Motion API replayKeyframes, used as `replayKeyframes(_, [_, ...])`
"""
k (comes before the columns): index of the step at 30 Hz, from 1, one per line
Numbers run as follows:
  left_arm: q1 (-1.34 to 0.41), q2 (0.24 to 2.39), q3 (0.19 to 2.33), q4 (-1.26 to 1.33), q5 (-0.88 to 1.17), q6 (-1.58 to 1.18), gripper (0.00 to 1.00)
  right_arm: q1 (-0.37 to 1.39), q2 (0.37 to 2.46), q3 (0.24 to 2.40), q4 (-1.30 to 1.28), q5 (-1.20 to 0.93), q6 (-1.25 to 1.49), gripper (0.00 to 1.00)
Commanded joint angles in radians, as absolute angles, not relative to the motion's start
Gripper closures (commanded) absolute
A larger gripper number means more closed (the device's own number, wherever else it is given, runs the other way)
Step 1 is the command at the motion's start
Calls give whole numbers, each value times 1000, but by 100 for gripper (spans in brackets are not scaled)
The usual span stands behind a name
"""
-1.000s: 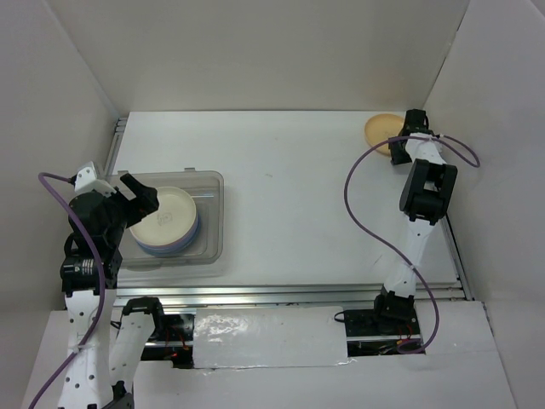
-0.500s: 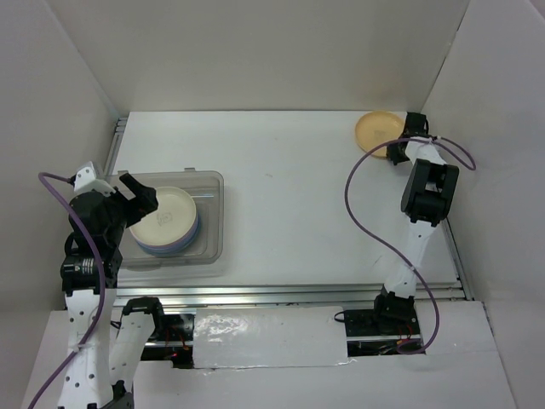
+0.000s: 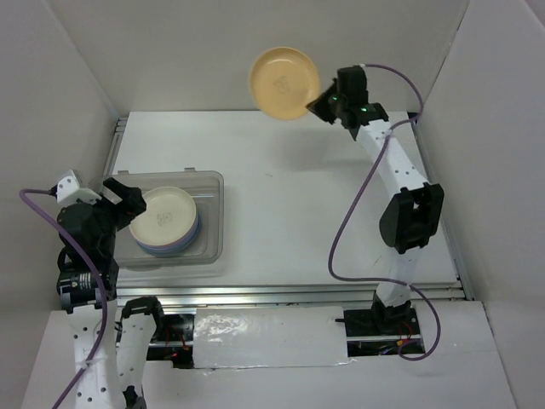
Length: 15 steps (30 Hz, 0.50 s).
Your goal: Place the plates into the plastic bin on the countertop
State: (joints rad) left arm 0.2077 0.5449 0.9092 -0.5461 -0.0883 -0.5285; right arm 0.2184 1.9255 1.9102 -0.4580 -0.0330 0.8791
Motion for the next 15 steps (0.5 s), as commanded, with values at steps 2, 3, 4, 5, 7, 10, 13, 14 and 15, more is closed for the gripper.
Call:
replayKeyframes(2, [232,557,902,-499,-126,-545,1,409,2046,2117,-646,-166,755,100])
replayKeyframes(3, [233,558,902,-499,-132,-546,1,441,2077,2191,-669,-188,752,100])
replayKeyframes(4, [233,554,900,-499,-136,-549,1,474,2103,2228,-701,-198,750,100])
replayKeyframes(5, [233,552,899,-502,-152,-551,1,542,2156,2261,-718,-199,753,100])
replayKeyframes(7, [233,543,896,-502,-167,-554,1,609,2196,2321,-732,-177,759,100])
replayKeyframes(10, [233,543,897,-509,-186,-555,1,712,2243,2310,-701,-135,790,100])
replayKeyframes(13, [232,548,900,-514,-193,-560,1,785,2264,2269,-658,-137,814,100])
replayKeyframes(14, [232,548,902,-514,-195,-561,1,822,2270,2266,-658,-129,813,100])
replayKeyframes(15, [233,546,899,-512,-196,-560,1,840,2276,2269,-664,-123,811,100])
